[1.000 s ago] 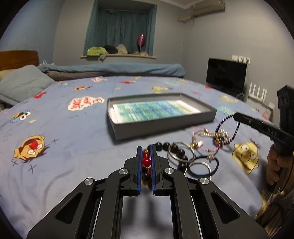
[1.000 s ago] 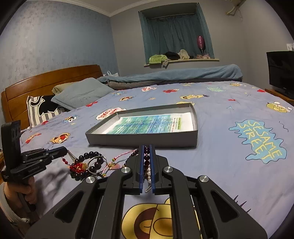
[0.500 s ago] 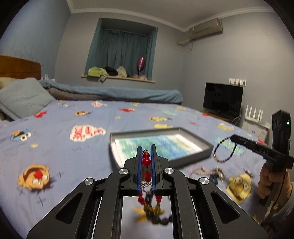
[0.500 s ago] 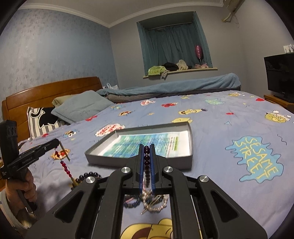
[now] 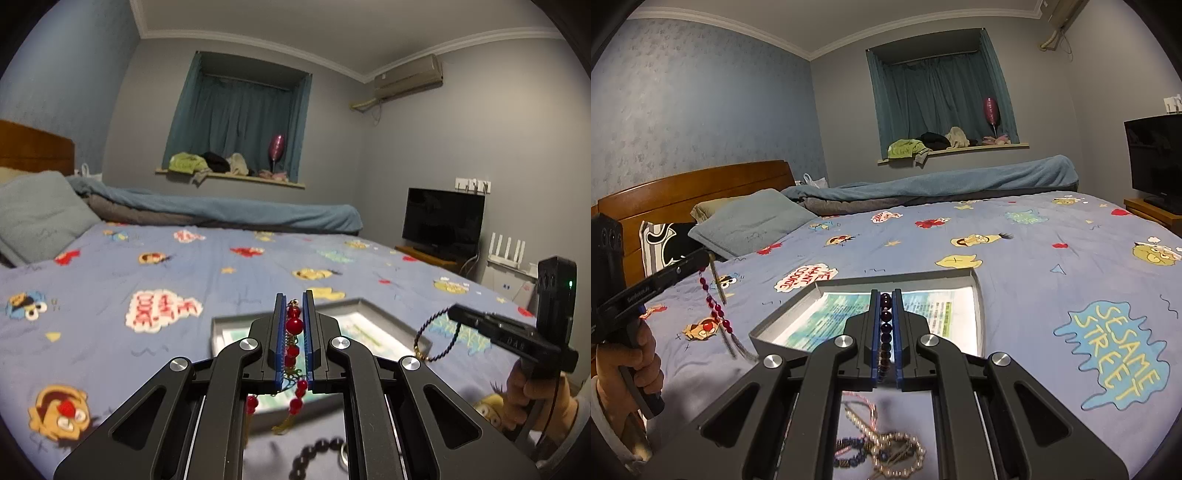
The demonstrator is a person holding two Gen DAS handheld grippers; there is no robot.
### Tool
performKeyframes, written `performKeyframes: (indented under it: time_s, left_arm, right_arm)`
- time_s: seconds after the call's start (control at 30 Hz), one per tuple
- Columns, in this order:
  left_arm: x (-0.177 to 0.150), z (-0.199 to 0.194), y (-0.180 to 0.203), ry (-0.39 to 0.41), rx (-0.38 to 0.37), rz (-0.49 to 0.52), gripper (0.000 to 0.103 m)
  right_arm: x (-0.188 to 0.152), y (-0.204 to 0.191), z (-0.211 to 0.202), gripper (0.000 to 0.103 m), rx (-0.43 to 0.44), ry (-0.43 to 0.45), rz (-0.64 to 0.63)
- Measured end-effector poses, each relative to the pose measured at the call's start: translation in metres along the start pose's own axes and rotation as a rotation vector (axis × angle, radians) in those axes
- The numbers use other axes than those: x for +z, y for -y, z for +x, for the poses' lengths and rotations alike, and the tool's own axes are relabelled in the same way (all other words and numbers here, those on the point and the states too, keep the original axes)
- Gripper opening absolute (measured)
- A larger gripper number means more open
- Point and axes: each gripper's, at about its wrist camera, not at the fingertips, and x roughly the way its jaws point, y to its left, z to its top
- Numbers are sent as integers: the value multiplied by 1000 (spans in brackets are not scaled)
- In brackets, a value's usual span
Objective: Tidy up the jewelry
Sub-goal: 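Carry both bracelets into the gray box and open both tools to release them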
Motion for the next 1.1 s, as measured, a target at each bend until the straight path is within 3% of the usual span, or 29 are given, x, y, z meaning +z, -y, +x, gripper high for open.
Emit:
performKeyframes:
  time_s: [0.27,0.5,0.93,1.1]
  left_arm:
    - [20,31,5,22,-35,-11,9]
    - [15,63,8,-10,-32,-13,9]
    - [-33,115,-7,-271,5,-17,9]
    - [-45,119,-5,-322,5,6,9]
  right_arm:
    - [8,6,22,6,6,-4,27]
    - [4,12,48,6,12,-63,53]
    - [-13,17,80,6,-29,-206,63]
    - [-18,29,84,6,-68,-234,105]
